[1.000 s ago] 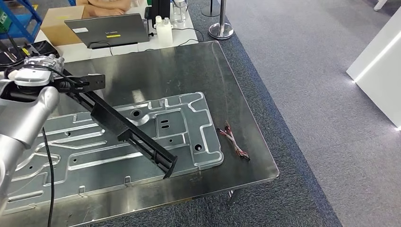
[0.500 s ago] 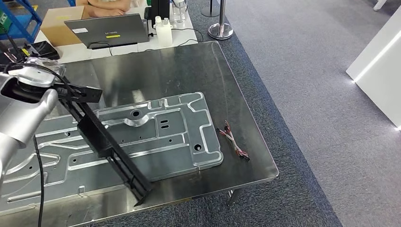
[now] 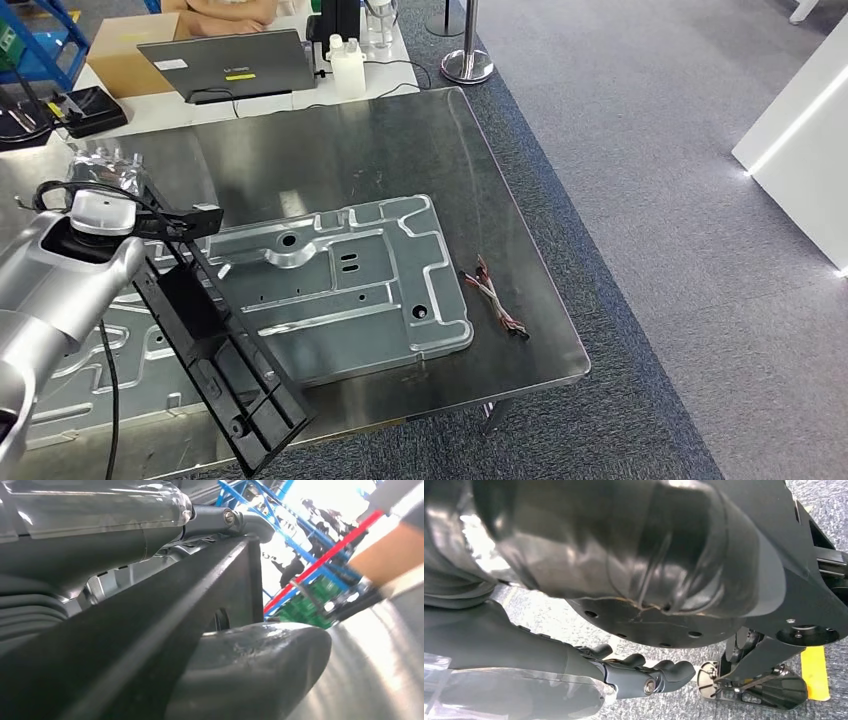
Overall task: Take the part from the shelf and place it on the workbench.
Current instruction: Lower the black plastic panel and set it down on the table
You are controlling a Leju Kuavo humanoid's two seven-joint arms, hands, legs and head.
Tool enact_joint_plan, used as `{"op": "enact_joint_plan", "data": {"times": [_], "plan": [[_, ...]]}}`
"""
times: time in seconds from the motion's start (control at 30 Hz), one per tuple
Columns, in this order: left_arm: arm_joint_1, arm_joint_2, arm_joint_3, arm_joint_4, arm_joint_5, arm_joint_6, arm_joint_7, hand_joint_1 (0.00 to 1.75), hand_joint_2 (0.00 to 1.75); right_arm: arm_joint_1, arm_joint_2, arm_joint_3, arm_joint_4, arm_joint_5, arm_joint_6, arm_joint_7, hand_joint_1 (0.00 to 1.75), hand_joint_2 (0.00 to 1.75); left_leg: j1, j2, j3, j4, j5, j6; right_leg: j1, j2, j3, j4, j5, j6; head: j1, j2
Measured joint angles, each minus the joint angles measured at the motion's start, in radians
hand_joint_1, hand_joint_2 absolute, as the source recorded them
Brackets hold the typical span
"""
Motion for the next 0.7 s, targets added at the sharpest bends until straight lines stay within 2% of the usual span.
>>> {"op": "enact_joint_plan", "data": {"times": [0.17,0.33,0.4,0.53,0.7], "plan": [[0.007,-0.026,0.077,0.000,0.067,0.141,0.000,0.00,0.00,0.000,0.002,-0.001,0.001,-0.002,-0.011,0.008,0.00,0.00,0.000,0.000,0.000,0.000,0.000,0.000,0.000,-0.001,0.000,0.000,0.000,0.000,0.000,0.000],[0.020,-0.050,0.160,-0.008,0.164,0.256,-0.037,0.00,0.00,0.000,0.005,-0.005,0.001,-0.013,-0.016,0.000,0.00,0.00,0.000,0.000,0.000,0.000,0.000,0.000,0.000,-0.001,0.000,-0.001,0.000,0.000,0.000,0.000],[0.026,-0.060,0.205,-0.013,0.217,0.260,-0.060,0.00,0.00,0.000,0.008,-0.008,0.001,-0.015,-0.017,-0.008,0.00,0.00,0.000,0.000,-0.001,0.000,0.000,0.000,0.000,-0.001,0.000,-0.001,0.000,0.000,0.000,0.000],[0.031,-0.076,0.272,-0.016,0.267,0.199,-0.098,0.00,0.00,0.000,0.010,-0.012,0.001,-0.014,-0.017,-0.017,0.00,0.00,0.000,0.000,-0.001,0.000,0.000,0.000,0.000,0.000,0.000,-0.001,0.000,0.000,0.000,0.000],[0.047,-0.089,0.298,-0.016,0.277,0.169,-0.122,0.00,0.00,0.000,0.011,-0.014,0.001,-0.010,-0.016,-0.020,0.00,0.00,0.000,0.000,0.000,0.000,0.000,0.000,0.000,0.000,0.000,-0.001,0.000,0.000,0.000,0.000]]}}
